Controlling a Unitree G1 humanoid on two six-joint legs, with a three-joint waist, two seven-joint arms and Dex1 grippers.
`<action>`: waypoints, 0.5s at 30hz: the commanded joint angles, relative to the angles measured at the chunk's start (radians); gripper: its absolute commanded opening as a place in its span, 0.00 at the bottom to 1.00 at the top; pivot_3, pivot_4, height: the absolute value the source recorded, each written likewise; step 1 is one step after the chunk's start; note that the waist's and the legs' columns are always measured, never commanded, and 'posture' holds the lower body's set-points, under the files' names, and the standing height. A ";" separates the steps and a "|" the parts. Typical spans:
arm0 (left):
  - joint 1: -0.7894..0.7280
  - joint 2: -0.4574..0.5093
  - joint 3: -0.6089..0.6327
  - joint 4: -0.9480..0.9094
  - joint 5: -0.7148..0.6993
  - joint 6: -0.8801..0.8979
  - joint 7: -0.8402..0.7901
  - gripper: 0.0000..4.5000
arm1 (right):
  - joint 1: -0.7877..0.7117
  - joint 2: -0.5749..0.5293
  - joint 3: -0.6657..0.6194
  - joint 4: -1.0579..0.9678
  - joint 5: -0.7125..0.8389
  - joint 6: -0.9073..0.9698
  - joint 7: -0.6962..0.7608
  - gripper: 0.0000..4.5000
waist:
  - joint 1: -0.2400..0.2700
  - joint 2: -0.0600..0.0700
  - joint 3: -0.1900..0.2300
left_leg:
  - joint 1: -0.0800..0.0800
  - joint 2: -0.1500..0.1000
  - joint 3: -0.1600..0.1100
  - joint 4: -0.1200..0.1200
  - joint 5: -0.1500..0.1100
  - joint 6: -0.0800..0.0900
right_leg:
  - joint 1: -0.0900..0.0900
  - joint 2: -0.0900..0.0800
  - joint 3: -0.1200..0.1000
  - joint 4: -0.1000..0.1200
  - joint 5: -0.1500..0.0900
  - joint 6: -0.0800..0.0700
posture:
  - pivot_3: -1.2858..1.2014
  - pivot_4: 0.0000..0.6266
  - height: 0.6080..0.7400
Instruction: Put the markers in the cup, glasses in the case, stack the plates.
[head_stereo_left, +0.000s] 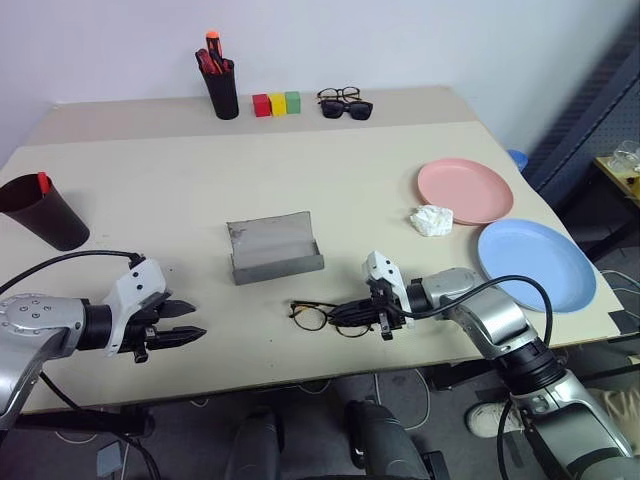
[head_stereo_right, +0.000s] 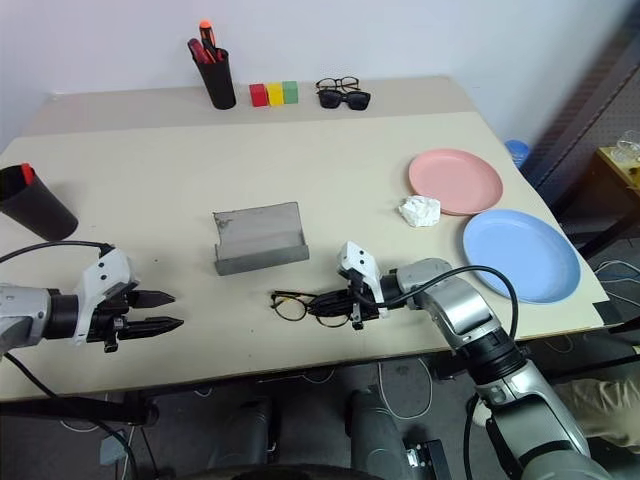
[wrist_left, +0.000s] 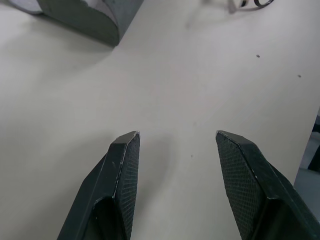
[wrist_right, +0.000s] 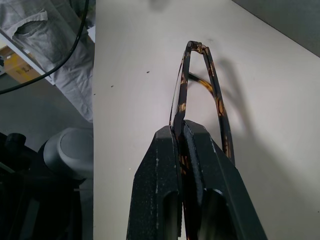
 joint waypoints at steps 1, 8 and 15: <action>-0.005 0.001 0.037 -0.014 -0.012 0.000 0.015 0.55 | -0.004 -0.009 -0.045 -0.007 0.003 0.001 -0.018 0.01 | 0.000 0.000 0.000 | 0.000 0.000 0.000 0.000 0.000 0.000 | 0.000 0.000 0.000 0.000 0.000 0.000 | 0.52 0.24 1.00; 0.018 -0.016 0.040 -0.005 -0.011 -0.007 0.039 0.55 | -0.171 0.054 -0.176 0.071 0.061 -0.135 0.009 0.01 | -0.009 0.002 0.001 | -0.001 0.000 0.000 0.000 0.000 0.000 | -0.001 0.000 0.000 0.000 0.000 -0.001 | 0.52 0.24 1.00; 0.054 -0.028 0.062 -0.017 -0.009 -0.015 0.062 0.55 | -0.447 0.196 -0.196 0.450 -0.054 -0.465 -0.016 0.01 | -0.029 0.002 0.001 | -0.001 0.000 0.000 -0.003 0.000 0.000 | -0.002 0.001 0.000 0.000 0.001 -0.001 | 0.52 0.24 1.00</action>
